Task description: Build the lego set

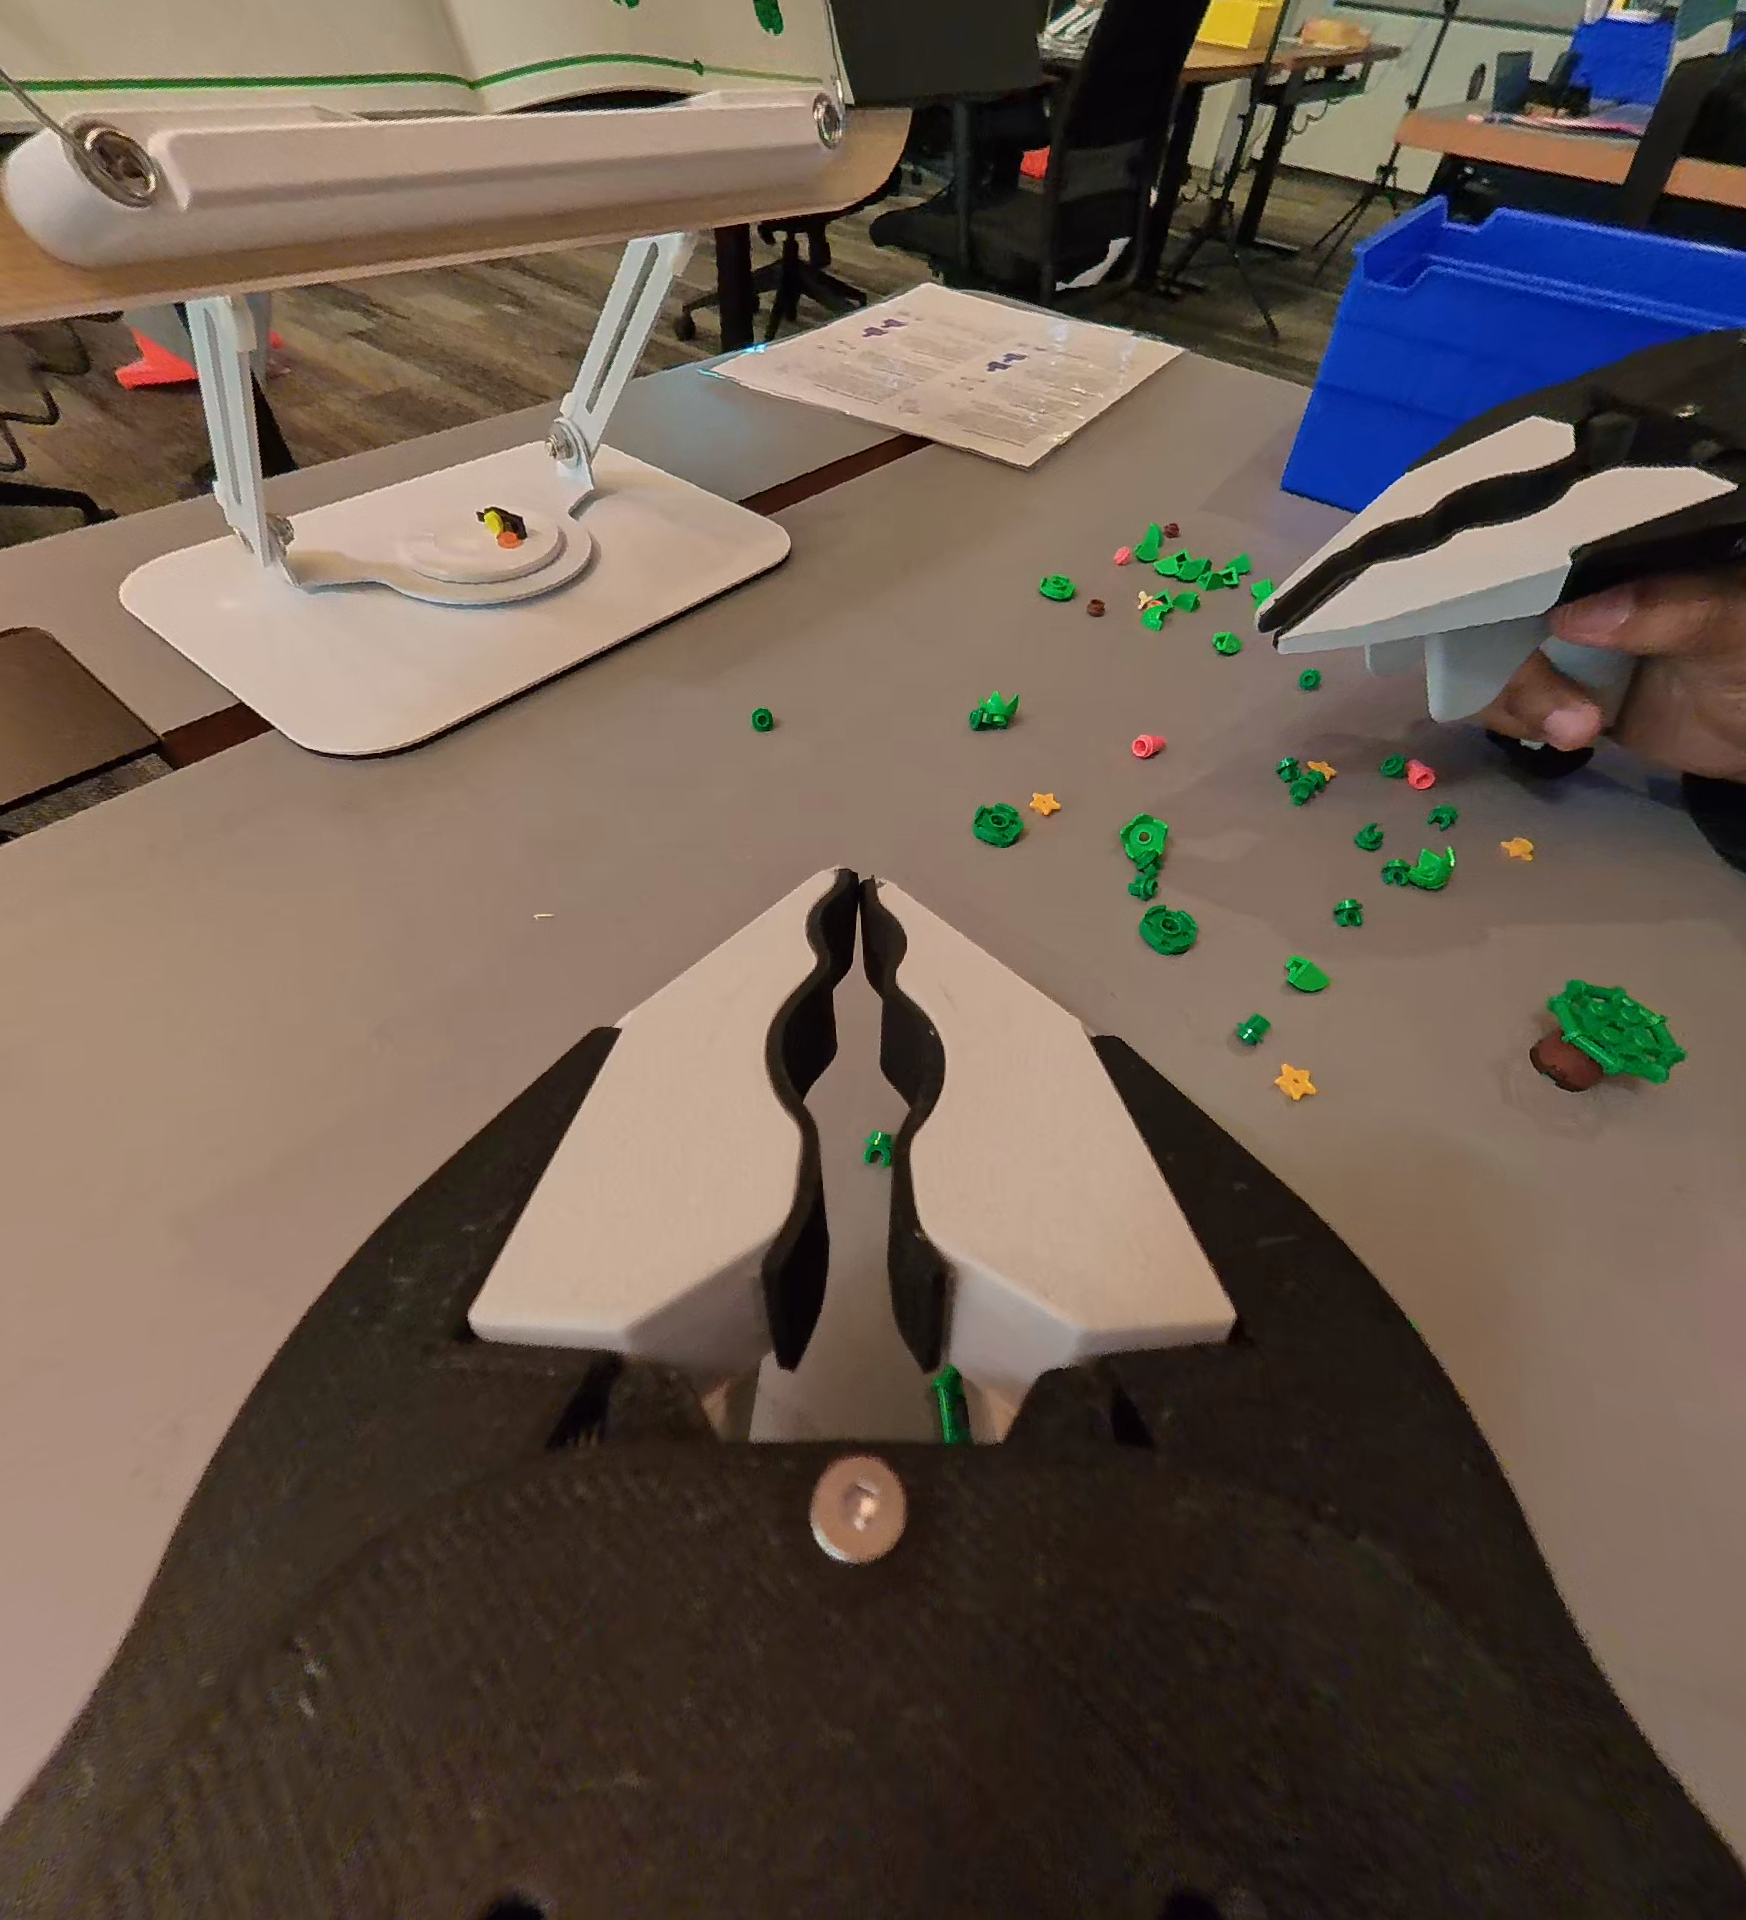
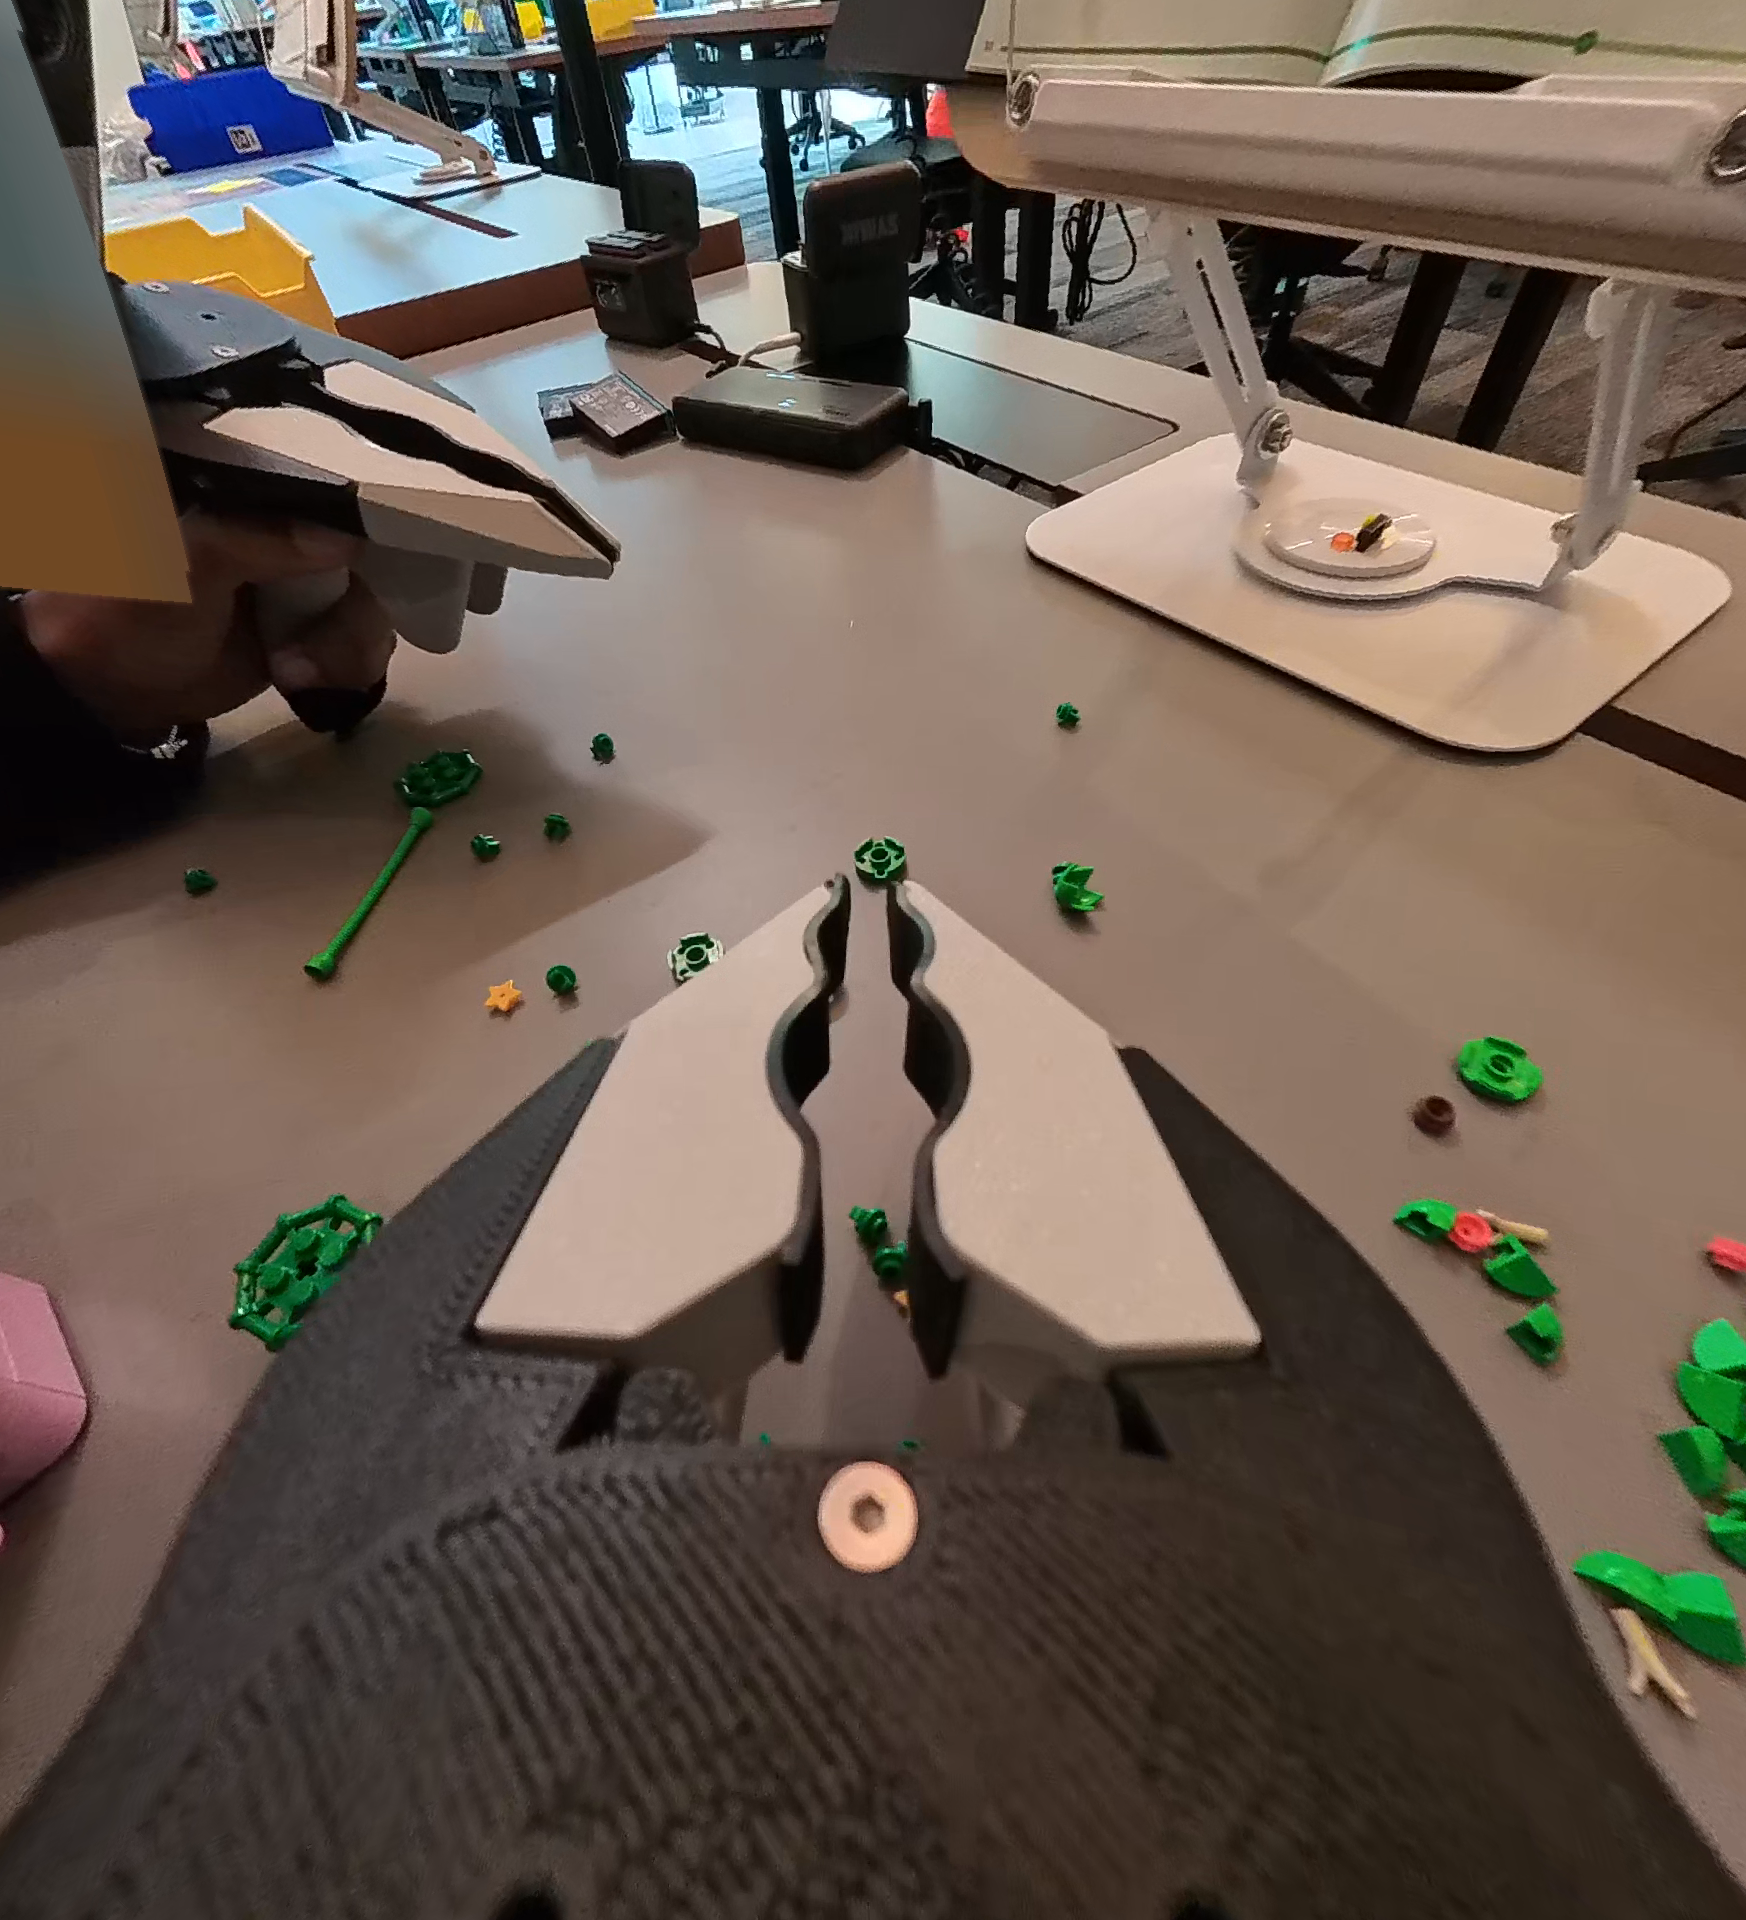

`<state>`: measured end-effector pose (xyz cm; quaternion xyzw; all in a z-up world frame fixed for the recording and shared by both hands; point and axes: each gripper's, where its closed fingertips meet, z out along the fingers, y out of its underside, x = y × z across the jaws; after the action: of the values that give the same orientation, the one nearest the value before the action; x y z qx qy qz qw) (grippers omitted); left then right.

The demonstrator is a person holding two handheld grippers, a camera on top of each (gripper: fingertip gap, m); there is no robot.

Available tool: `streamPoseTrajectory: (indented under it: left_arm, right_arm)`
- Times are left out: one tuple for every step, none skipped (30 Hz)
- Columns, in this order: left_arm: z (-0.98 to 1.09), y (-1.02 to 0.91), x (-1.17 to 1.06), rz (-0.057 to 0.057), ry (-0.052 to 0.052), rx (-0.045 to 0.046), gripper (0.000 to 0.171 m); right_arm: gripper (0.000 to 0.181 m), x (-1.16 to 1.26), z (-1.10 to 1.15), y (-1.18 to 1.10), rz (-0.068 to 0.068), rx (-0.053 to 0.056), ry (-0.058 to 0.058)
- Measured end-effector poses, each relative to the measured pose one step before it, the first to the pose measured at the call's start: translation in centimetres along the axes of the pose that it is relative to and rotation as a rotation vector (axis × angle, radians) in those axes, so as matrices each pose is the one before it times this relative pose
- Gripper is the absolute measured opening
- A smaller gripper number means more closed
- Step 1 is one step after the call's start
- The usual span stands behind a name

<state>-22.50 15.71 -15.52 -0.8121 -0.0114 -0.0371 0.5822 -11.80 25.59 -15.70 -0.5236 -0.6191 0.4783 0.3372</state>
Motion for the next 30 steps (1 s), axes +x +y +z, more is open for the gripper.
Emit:
streamPoseTrajectory:
  left_arm:
    - [0.011, 0.01, 0.005, 0.0005, -0.0001, -0.00114, 0.0]
    - [0.006, 0.003, -0.01, -0.0001, -0.0001, -0.00048, 0.0]
    - [-0.001, 0.0, -0.004, -0.0007, 0.0001, -0.00006, 0.0]
    - [-0.005, 0.006, -0.014, -0.0015, 0.0004, 0.00033, 0.0]
    - [-0.006, -0.009, -0.011, -0.0018, 0.0005, 0.00071, 0.0]
    - [-0.006, -0.009, -0.02, -0.0021, 0.0003, 0.00071, 0.0]
    - [-0.007, -0.009, -0.02, -0.0019, 0.0004, 0.00066, 0.0]
    - [-0.008, -0.005, -0.017, -0.0015, 0.0002, 0.00045, 0.0]
    - [0.0, -0.002, -0.006, -0.0013, 0.0003, 0.00007, 0.0]
    - [-0.001, -0.002, -0.009, -0.001, 0.0003, 0.00001, 0.0]
    - [0.0, -0.002, -0.007, -0.0006, -0.0001, 0.00012, 0.0]
    - [-0.009, 0.001, -0.013, -0.0002, -0.0004, 0.00013, 0.0]
    - [0.007, 0.001, -0.004, -0.0003, -0.0004, -0.00032, 0.0]
    - [0.005, 0.004, -0.01, -0.0003, -0.0001, -0.00055, 0.0]
    - [-0.002, 0.004, -0.006, -0.0002, -0.0005, -0.00026, 0.0]
    - [0.0, 0.0, -0.009, -0.0001, -0.0007, 0.00002, 0.0]
    - [-0.001, 0.002, 0.0, -0.0001, -0.0001, -0.00013, 0.0]
    - [0.008, -0.001, -0.012, -0.0003, -0.0002, -0.0002, 0.0]
    - [-0.01, 0.002, -0.011, -0.0003, -0.0002, 0.00002, 0.0]
    - [0.002, -0.004, -0.012, -0.0005, -0.0011, 0.00031, 0.0]
    - [-0.013, -0.006, -0.045, -0.0009, -0.003, 0.00087, 0.0]
    - [-0.019, -0.027, -0.044, -0.0012, -0.0024, 0.00187, 0.0]
    - [-0.038, -0.044, -0.056, -0.003, -0.0013, 0.0035, 0.0]
    - [-0.057, -0.077, -0.074, -0.0057, -0.0005, 0.00554, 0.0]
    - [-0.063, -0.064, -0.085, -0.0094, 0.0019, 0.0056, 0.0]
    - [-0.054, -0.064, -0.1, -0.0131, 0.0034, 0.0055, 0.0]
    - [-0.079, -0.073, -0.116, -0.0142, 0.0032, 0.00722, 0.0]
    - [-0.096, -0.11, -0.13, -0.0142, 0.0021, 0.00948, 0.0]
    - [-0.104, -0.111, -0.14, -0.0134, 0.0004, 0.00964, 0.0]
    - [-0.064, -0.067, -0.107, -0.0105, 0.0001, 0.00635, 0.0]
  right_arm:
    - [0.005, -0.005, 0.008, 0.008, -0.0005, -0.0008, 0.0006]
    - [0.005, 0.009, 0.005, 0.005, 0.0, -0.0006, 0.0005]
    - [0.006, 0.021, 0.007, 0.012, 0.0005, -0.0004, 0.0008]
    - [0.005, 0.029, -0.002, 0.0, 0.0007, 0.0, 0.0017]
    - [0.005, 0.023, -0.002, -0.001, 0.0005, 0.0001, 0.0012]
    - [0.005, -0.004, 0.005, 0.004, 0.0002, -0.0005, -0.0003]
    - [0.005, 0.011, 0.002, 0.005, 0.0, -0.0006, -0.0001]
    - [0.005, -0.003, 0.015, 0.004, -0.0002, -0.0008, 0.0]
    - [0.005, -0.005, 0.016, 0.019, -0.0003, -0.0012, -0.0002]
    - [0.006, -0.001, 0.004, 0.012, -0.0006, -0.0011, 0.0001]
    - [0.006, -0.003, 0.009, 0.007, -0.0009, -0.0007, 0.0005]
    - [0.006, 0.01, 0.007, 0.006, -0.0009, -0.0006, 0.0008]
    - [0.006, -0.003, 0.01, 0.005, -0.0005, -0.0006, 0.0007]
    - [0.006, 0.009, 0.005, 0.005, -0.0003, -0.0006, 0.0003]
    - [0.007, 0.004, 0.009, 0.002, -0.0002, -0.0004, 0.0007]
    - [0.007, 0.017, -0.002, 0.003, -0.0003, -0.0002, 0.0011]
    - [0.007, 0.002, 0.002, 0.001, -0.0004, -0.0001, 0.0007]
    - [0.007, 0.014, -0.003, -0.01, -0.0002, 0.0001, 0.0009]
    - [0.008, 0.029, 0.0, -0.004, 0.0002, 0.0003, 0.0015]
    - [0.009, 0.036, -0.02, -0.016, 0.0007, 0.0009, 0.0019]
    - [0.01, 0.055, -0.051, -0.035, 0.0019, 0.0026, 0.0039]
    - [0.013, 0.159, -0.162, 0.024, 0.0083, 0.0005, 0.0116]
    - [0.014, 0.272, -0.414, 0.335, 0.0256, -0.0158, 0.024]
    - [0.016, 0.293, -0.712, 0.486, 0.041, -0.0194, 0.0384]
    - [0.02, 0.047, -0.974, 0.521, 0.0492, -0.0042, 0.0361]
    - [0.028, 0.096, -1.136, 0.734, 0.0579, -0.0065, 0.042]
    - [0.036, 0.2, -1.193, 0.923, 0.0504, -0.0116, 0.0467]
    - [0.041, 0.337, -1.215, 1.039, 0.0277, -0.0114, 0.0531]
    - [0.046, 0.627, -1.19, 1.228, 0.0084, -0.0236, 0.0679]
    - [0.05, 0.715, -1.17, 1.238, -0.0141, -0.0358, 0.0689]
